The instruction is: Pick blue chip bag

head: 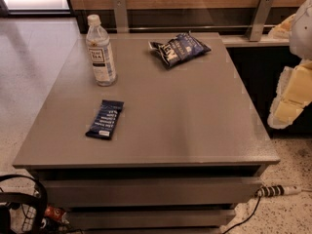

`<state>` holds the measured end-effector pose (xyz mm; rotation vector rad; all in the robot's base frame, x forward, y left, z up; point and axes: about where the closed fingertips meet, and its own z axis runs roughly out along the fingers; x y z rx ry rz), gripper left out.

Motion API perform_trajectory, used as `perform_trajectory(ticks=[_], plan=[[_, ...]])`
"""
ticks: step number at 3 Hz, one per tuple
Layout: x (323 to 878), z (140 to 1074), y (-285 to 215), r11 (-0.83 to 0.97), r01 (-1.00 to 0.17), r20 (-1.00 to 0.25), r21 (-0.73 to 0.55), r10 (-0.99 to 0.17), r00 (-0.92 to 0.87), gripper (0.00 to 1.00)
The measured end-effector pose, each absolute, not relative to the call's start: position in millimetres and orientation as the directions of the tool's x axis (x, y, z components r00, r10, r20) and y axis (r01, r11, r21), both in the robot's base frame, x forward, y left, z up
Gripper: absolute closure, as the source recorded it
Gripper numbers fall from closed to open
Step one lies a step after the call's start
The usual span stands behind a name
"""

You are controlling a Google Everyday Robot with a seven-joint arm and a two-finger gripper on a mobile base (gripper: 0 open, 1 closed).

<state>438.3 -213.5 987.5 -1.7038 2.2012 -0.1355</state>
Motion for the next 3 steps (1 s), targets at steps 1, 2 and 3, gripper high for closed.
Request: perform_trajectory(ticks=[1, 2, 3], plan=[[438.3, 987.6, -213.5, 0.271, -0.919, -0.217, -0.287, -0.953, -0.213, 0.0], [461.1, 992.8, -215.2, 0.303, -0.895, -0.223, -0.328, -0.945, -0.238, 0.0], [500.8, 994.9, -213.0, 0.327, -0.874, -0.255, -0.359, -0.935, -0.245, 0.0]])
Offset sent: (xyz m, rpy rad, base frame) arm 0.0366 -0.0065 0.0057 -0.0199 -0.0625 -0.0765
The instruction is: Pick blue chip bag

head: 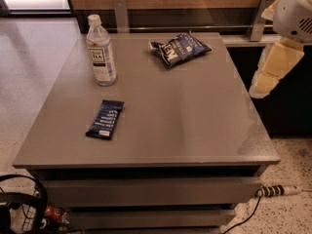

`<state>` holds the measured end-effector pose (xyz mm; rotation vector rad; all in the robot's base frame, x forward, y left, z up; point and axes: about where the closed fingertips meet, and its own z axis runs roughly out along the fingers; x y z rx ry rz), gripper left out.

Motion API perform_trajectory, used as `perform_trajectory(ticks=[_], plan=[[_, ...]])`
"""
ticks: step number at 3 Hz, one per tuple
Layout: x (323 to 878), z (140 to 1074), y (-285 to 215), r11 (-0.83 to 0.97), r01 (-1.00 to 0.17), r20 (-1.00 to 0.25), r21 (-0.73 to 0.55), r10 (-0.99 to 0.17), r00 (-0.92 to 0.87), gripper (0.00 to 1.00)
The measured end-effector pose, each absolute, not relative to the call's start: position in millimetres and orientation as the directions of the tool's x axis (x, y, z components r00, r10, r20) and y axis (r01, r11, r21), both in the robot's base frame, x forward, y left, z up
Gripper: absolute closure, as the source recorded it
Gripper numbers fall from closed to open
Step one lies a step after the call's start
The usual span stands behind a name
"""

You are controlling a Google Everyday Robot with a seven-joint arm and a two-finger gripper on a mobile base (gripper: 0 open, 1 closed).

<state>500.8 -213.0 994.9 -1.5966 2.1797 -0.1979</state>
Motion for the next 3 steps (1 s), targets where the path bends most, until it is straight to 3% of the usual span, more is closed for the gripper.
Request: perform_trajectory(ticks=[1, 2, 3], plan=[[557.6, 989.8, -202.9, 0.362, -0.853, -0.333, -0.375, -0.912, -0.241, 0.0], [629.2, 967.6, -186.8, 0.434, -0.825, -0.494, -0.362, -0.84, -0.225, 0.0], [666.0, 956.7, -173.4, 0.472, -0.809, -0.589, -0.35, -0.783, -0.202, 0.0]])
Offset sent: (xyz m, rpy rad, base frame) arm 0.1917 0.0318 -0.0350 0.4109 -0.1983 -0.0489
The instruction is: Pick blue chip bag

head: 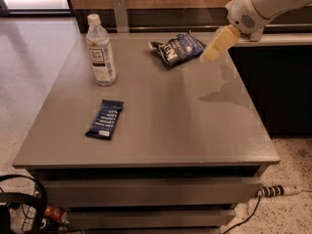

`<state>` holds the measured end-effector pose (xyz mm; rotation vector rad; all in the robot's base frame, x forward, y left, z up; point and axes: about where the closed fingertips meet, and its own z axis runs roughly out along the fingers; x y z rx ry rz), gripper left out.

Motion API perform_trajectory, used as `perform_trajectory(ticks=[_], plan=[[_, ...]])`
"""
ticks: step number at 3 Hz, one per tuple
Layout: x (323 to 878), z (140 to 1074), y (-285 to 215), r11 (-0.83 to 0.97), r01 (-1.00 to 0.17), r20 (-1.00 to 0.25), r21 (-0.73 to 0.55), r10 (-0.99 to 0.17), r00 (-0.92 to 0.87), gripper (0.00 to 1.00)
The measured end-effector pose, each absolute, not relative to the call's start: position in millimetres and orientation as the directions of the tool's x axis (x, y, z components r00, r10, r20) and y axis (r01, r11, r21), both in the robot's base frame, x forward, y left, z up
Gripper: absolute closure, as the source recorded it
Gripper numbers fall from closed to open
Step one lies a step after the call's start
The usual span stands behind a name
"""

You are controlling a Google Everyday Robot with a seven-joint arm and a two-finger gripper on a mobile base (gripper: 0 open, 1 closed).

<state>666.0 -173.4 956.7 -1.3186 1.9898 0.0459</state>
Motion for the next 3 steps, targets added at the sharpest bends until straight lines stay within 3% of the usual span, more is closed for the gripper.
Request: perform_trajectory(ticks=[1, 3], plan=[[693.8, 945.8, -158.2, 0.533, -0.78, -0.678, -0.327, -0.707, -0.199, 0.0], [722.1, 925.7, -143.8, 0.508, -0.792, -0.677, -0.339, -0.716, -0.169, 0.0]])
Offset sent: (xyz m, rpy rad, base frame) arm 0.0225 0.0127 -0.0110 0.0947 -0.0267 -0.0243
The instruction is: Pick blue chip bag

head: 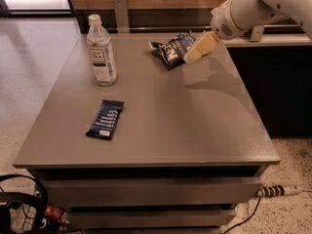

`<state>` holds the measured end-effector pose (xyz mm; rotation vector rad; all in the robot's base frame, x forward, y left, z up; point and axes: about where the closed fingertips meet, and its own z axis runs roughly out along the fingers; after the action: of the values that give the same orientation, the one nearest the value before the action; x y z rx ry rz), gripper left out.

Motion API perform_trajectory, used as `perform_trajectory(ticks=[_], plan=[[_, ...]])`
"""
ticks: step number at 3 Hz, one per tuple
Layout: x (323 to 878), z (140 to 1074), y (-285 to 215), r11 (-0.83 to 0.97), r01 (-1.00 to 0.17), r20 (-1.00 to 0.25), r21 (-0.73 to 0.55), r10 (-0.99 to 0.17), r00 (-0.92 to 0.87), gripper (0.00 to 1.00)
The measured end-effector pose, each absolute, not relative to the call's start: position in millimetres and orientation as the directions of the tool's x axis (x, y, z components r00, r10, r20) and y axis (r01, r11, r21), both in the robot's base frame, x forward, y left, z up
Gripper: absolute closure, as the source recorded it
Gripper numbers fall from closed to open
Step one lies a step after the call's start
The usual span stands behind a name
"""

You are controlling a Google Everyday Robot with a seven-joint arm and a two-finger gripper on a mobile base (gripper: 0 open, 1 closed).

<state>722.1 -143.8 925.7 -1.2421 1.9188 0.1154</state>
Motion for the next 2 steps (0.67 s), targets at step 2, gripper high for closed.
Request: perform_trajectory(ticks=[2], plan=[[755.5, 890.8, -135.4, 0.491, -0.81, -0.671, -0.322, -0.722, -0.171, 0.0]])
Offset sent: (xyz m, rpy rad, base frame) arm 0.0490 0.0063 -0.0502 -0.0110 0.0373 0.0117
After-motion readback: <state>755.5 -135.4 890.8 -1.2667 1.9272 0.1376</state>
